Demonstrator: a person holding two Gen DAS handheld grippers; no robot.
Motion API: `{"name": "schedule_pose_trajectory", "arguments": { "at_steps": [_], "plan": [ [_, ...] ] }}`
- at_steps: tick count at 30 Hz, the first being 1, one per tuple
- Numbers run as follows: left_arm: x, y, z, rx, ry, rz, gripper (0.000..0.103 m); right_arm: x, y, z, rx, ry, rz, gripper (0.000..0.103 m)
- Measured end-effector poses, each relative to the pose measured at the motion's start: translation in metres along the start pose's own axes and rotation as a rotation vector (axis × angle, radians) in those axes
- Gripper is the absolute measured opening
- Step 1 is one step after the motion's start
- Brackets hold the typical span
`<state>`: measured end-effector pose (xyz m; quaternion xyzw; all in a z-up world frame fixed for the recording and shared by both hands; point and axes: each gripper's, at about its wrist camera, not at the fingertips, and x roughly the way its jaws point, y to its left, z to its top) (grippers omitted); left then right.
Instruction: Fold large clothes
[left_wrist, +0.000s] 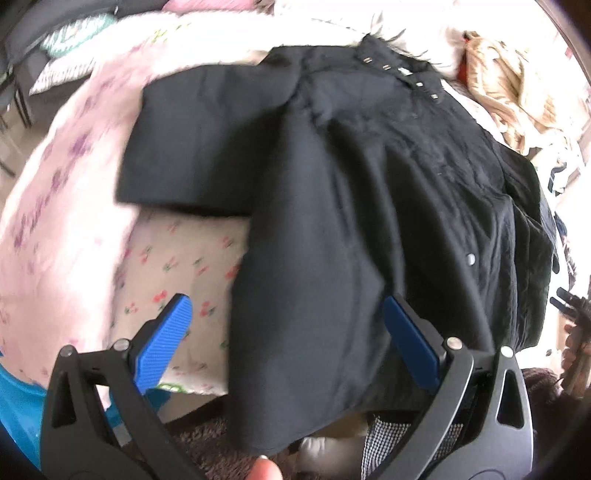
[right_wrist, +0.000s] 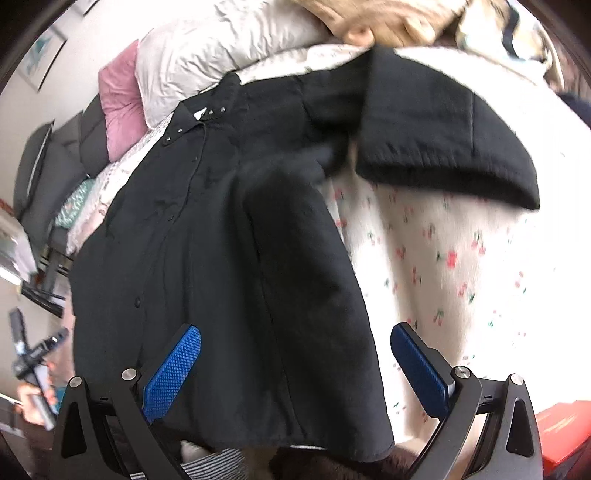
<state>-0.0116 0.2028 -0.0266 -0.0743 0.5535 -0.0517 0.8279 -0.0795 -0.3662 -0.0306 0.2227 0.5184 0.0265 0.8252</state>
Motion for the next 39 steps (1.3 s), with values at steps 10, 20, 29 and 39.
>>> {"name": "schedule_pose_trajectory", "arguments": {
  "at_steps": [10, 20, 29, 39],
  "plan": [
    [0.06, 0.024, -0.033, -0.108, 0.229, -0.252, 0.051, 0.06, -0.032, -0.004, 0.194, 0.192, 0.141, 0.036],
    [-0.046, -0.012, -0.031, -0.041, 0.041, -0.528, 0.008, -0.069, 0.027, -0.002, 0.014, -0.062, 0.286, 0.005],
    [0.003, -0.018, -0.072, 0.17, 0.241, -0.117, 0.011, -0.044, 0.013, -0.018, -0.059, 0.108, -0.146, 0.008],
    [-0.048, 0.015, -0.029, 0.241, -0.051, -0.002, 0.081, -0.092, 0.063, -0.003, -0.221, -0.054, -0.322, 0.031]
  ]
}}
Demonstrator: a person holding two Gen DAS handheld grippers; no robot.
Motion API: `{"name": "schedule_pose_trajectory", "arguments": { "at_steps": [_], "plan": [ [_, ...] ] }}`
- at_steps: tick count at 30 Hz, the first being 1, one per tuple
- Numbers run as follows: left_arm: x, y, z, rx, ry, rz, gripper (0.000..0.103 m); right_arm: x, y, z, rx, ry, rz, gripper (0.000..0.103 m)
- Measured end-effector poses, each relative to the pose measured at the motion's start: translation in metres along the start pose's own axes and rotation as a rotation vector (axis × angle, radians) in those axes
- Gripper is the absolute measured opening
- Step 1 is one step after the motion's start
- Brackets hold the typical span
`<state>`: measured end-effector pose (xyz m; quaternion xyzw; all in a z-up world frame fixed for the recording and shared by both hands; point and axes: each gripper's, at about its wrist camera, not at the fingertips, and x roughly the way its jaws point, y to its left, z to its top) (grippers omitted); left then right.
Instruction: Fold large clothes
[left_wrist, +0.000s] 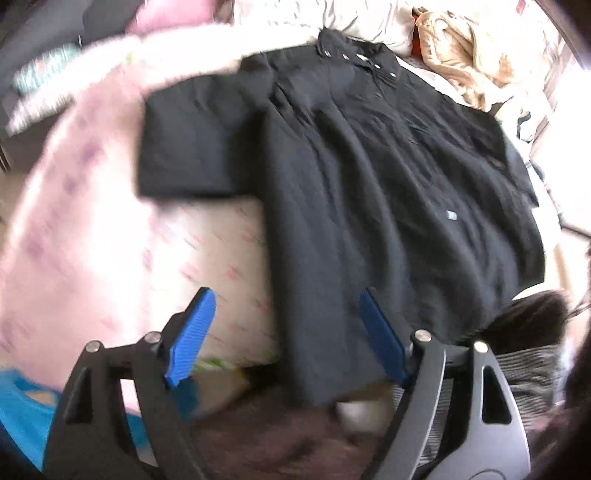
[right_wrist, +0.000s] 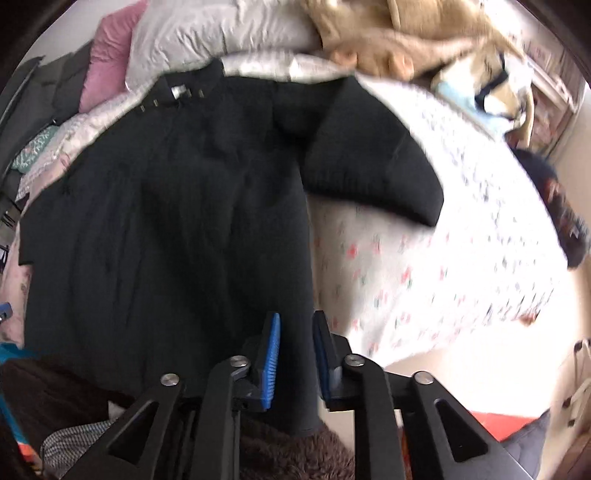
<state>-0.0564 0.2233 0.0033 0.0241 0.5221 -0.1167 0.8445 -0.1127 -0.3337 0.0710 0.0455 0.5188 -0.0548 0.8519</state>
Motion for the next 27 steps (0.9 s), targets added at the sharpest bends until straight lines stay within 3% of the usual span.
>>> {"name": "schedule_pose_trajectory", "arguments": {
  "at_steps": [1, 3, 5, 11, 18, 20, 22, 23, 25, 27],
  "plan": [
    [0.001, 0.003, 0.003, 0.035, -0.017, 0.048, 0.082, -0.001, 0.002, 0.003, -0.006, -0.01, 0.007, 0.055],
    [0.01, 0.009, 0.012, 0.142, -0.045, 0.173, 0.082, -0.005, 0.023, 0.019, -0.037, -0.069, 0.016, 0.083],
    [0.029, 0.015, 0.021, 0.237, -0.032, 0.263, 0.082, 0.007, 0.051, 0.03, -0.069, -0.092, 0.048, 0.083],
    [0.085, 0.024, 0.033, 0.429, 0.055, 0.383, 0.082, 0.048, 0.126, 0.079, -0.061, -0.085, 0.277, 0.083],
    [0.125, 0.034, 0.038, 0.632, 0.049, 0.572, 0.082, 0.116, 0.168, 0.096, -0.01, -0.083, 0.402, 0.083],
    [0.138, 0.036, 0.038, 0.694, 0.043, 0.613, 0.076, 0.132, 0.165, 0.087, 0.023, -0.044, 0.398, 0.083],
    [0.143, 0.038, 0.043, 0.701, 0.042, 0.668, 0.049, 0.155, 0.164, 0.093, 0.038, 0.013, 0.342, 0.083],
    [0.139, 0.04, 0.05, 0.673, 0.029, 0.663, 0.044, 0.159, 0.168, 0.098, 0.033, 0.012, 0.316, 0.083],
    [0.119, 0.046, 0.064, 0.574, -0.021, 0.573, 0.021, 0.155, 0.173, 0.105, 0.016, -0.019, 0.296, 0.083],
    [0.085, 0.056, 0.082, 0.416, -0.098, 0.448, 0.019, 0.15, 0.175, 0.11, 0.014, -0.041, 0.308, 0.083]
  ]
}}
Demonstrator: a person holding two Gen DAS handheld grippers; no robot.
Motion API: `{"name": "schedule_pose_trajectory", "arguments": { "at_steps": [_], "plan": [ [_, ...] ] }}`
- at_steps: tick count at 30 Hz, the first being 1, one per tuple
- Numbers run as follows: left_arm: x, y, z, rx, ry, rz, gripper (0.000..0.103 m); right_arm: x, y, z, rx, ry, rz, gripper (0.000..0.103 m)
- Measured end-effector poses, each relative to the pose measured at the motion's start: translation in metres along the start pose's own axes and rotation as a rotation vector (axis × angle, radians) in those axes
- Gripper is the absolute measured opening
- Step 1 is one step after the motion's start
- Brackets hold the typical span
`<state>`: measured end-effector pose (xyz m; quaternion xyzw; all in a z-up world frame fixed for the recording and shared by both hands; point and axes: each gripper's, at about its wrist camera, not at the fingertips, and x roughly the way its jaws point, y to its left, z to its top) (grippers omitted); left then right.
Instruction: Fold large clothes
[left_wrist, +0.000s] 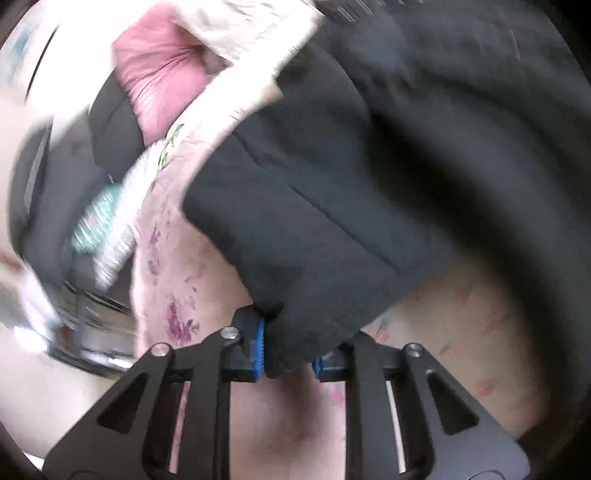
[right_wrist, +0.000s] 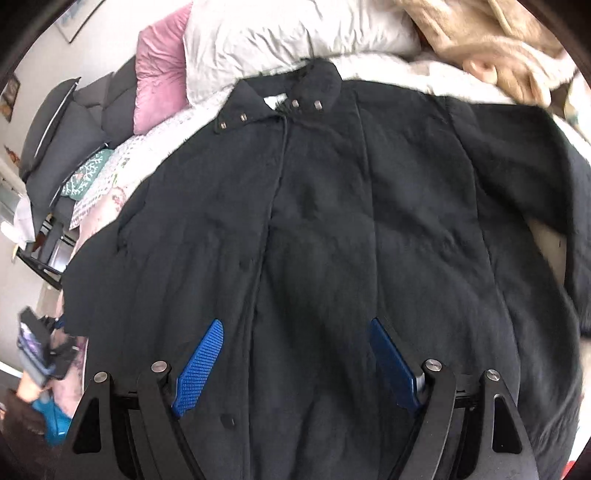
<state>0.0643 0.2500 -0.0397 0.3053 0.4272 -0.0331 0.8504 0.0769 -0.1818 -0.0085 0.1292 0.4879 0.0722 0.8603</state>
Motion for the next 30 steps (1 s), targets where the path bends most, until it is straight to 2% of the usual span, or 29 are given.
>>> {"name": "schedule_pose_trajectory", "arguments": {
  "at_steps": [1, 5, 8, 12, 14, 15, 17, 18, 19, 20, 23, 27, 28, 29, 30],
  "plan": [
    [-0.012, 0.01, 0.005, -0.074, -0.03, -0.035, 0.018, -0.004, -0.002, -0.002, 0.001, 0.0, 0.007, 0.083],
    [-0.046, 0.09, 0.014, -0.489, -0.166, -0.271, 0.016, 0.005, 0.01, 0.002, -0.014, 0.025, 0.018, 0.083],
    [-0.05, 0.137, 0.008, -0.726, -0.225, -0.358, 0.016, 0.009, 0.021, 0.001, -0.047, 0.033, 0.006, 0.083],
    [-0.025, 0.187, -0.019, -1.004, -0.228, -0.368, 0.017, 0.017, 0.02, -0.001, -0.053, 0.044, -0.016, 0.083],
    [0.0, 0.203, -0.036, -1.15, -0.175, -0.354, 0.027, 0.019, 0.015, 0.0, -0.037, 0.046, -0.023, 0.083],
    [0.013, 0.21, -0.048, -1.222, -0.138, -0.328, 0.036, 0.019, 0.013, 0.0, -0.029, 0.045, -0.025, 0.083],
    [0.028, 0.215, -0.064, -1.287, -0.104, -0.314, 0.051, 0.018, 0.009, 0.001, -0.015, 0.043, -0.027, 0.083],
    [0.036, 0.216, -0.072, -1.307, -0.096, -0.319, 0.065, 0.017, 0.007, 0.001, -0.01, 0.043, -0.028, 0.083],
    [0.04, 0.216, -0.075, -1.315, -0.099, -0.322, 0.075, 0.017, 0.006, 0.002, -0.008, 0.044, -0.029, 0.083],
    [0.047, 0.215, -0.079, -1.321, -0.103, -0.328, 0.077, 0.018, 0.005, 0.002, -0.008, 0.045, -0.031, 0.083],
    [0.069, 0.215, -0.086, -1.352, -0.074, -0.361, 0.078, 0.024, 0.004, 0.003, -0.015, 0.059, -0.043, 0.083],
    [0.106, 0.212, -0.099, -1.485, -0.014, -0.409, 0.078, 0.04, 0.005, 0.004, -0.018, 0.095, -0.056, 0.083],
    [0.108, 0.21, -0.099, -1.511, -0.02, -0.41, 0.077, 0.044, 0.005, 0.004, -0.018, 0.103, -0.06, 0.083],
    [0.11, 0.21, -0.098, -1.541, -0.047, -0.401, 0.073, 0.047, 0.006, 0.005, -0.02, 0.108, -0.066, 0.083],
    [0.11, 0.213, -0.096, -1.569, -0.086, -0.384, 0.056, 0.05, 0.006, 0.005, -0.024, 0.112, -0.074, 0.083]
  ]
}}
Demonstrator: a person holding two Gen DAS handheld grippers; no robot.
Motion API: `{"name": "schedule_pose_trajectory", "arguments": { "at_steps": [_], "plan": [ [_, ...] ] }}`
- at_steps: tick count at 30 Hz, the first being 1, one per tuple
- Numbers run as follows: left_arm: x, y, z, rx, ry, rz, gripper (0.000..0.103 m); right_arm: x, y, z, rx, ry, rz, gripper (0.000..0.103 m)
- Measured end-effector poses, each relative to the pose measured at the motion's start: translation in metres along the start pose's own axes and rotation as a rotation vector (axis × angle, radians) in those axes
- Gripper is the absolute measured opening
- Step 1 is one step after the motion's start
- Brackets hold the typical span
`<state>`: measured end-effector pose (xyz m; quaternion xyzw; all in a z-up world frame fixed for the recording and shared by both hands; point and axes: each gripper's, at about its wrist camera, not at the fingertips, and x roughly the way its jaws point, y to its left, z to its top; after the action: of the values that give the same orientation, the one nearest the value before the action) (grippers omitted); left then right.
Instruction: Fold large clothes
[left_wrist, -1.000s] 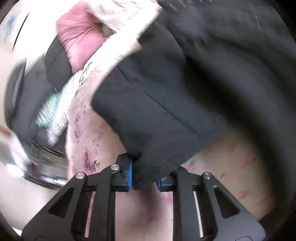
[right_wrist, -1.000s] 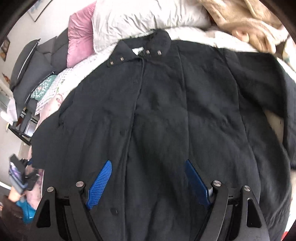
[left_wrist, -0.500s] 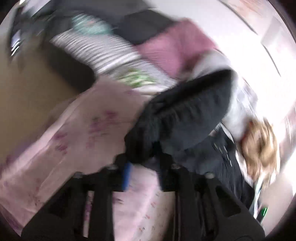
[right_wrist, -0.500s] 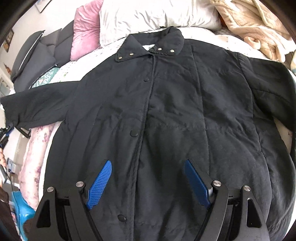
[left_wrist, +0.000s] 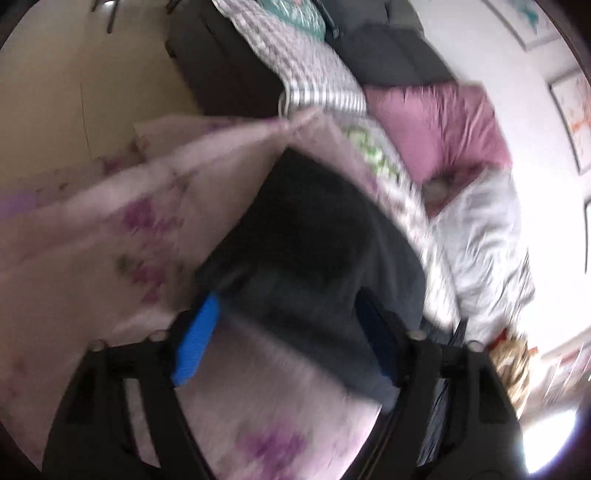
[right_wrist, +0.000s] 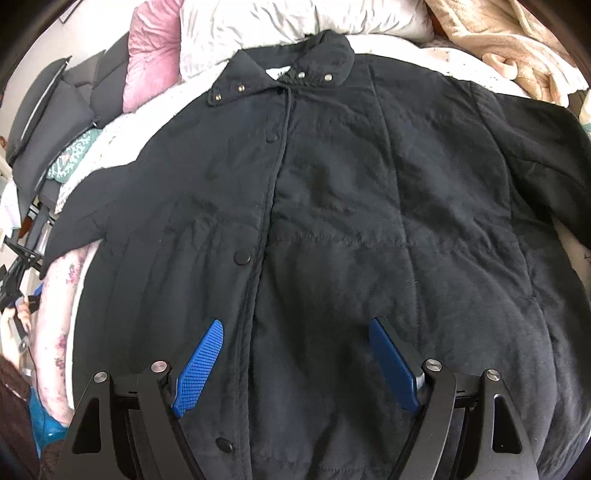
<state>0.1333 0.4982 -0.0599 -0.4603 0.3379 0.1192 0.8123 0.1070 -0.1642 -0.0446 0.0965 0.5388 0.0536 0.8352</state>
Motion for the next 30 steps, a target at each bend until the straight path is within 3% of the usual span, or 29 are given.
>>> {"name": "schedule_pose_trajectory", "arguments": {
  "at_steps": [1, 3, 6, 7, 9, 11, 12, 14, 16, 17, 20, 24, 30],
  "plan": [
    [-0.002, -0.002, 0.001, -0.012, -0.02, -0.009, 0.032, 0.002, 0.001, 0.001, -0.003, 0.001, -0.007, 0.083],
    [-0.008, -0.012, 0.006, -0.003, -0.064, -0.024, 0.01, 0.005, 0.001, 0.002, -0.008, 0.0, -0.02, 0.083],
    [-0.041, -0.034, 0.009, 0.072, -0.214, -0.135, 0.009, 0.007, -0.001, 0.002, 0.001, -0.004, -0.024, 0.083],
    [-0.051, -0.038, 0.007, 0.095, -0.269, -0.14, 0.009, 0.007, -0.002, 0.002, 0.004, -0.005, -0.024, 0.083],
    [-0.04, -0.037, 0.008, 0.138, -0.281, 0.0, 0.009, 0.005, -0.004, 0.003, 0.005, -0.015, -0.03, 0.083],
    [-0.01, -0.03, 0.008, 0.154, -0.169, 0.19, 0.014, 0.001, -0.004, 0.003, 0.0, -0.035, -0.054, 0.083],
    [0.001, -0.026, 0.005, 0.147, -0.115, 0.253, 0.023, -0.002, -0.006, 0.002, -0.005, -0.053, -0.074, 0.083],
    [-0.003, -0.021, -0.004, 0.13, -0.113, 0.294, 0.034, -0.009, -0.007, 0.001, -0.023, -0.089, -0.122, 0.083],
    [-0.016, -0.034, -0.014, 0.204, -0.136, 0.334, 0.082, -0.017, -0.012, 0.0, -0.032, -0.11, -0.16, 0.083],
    [-0.021, -0.04, -0.019, 0.241, -0.137, 0.347, 0.088, -0.021, -0.016, 0.0, -0.025, -0.119, -0.176, 0.083],
    [-0.036, -0.067, -0.043, 0.361, -0.12, 0.371, 0.09, -0.035, -0.03, -0.002, 0.0, -0.148, -0.214, 0.083],
    [-0.055, -0.088, -0.079, 0.428, -0.044, 0.4, 0.097, -0.058, -0.054, -0.006, 0.025, -0.2, -0.312, 0.083],
    [-0.08, -0.136, -0.157, 0.543, 0.024, 0.328, 0.102, -0.103, -0.111, -0.019, 0.111, -0.282, -0.513, 0.083]
  ]
}}
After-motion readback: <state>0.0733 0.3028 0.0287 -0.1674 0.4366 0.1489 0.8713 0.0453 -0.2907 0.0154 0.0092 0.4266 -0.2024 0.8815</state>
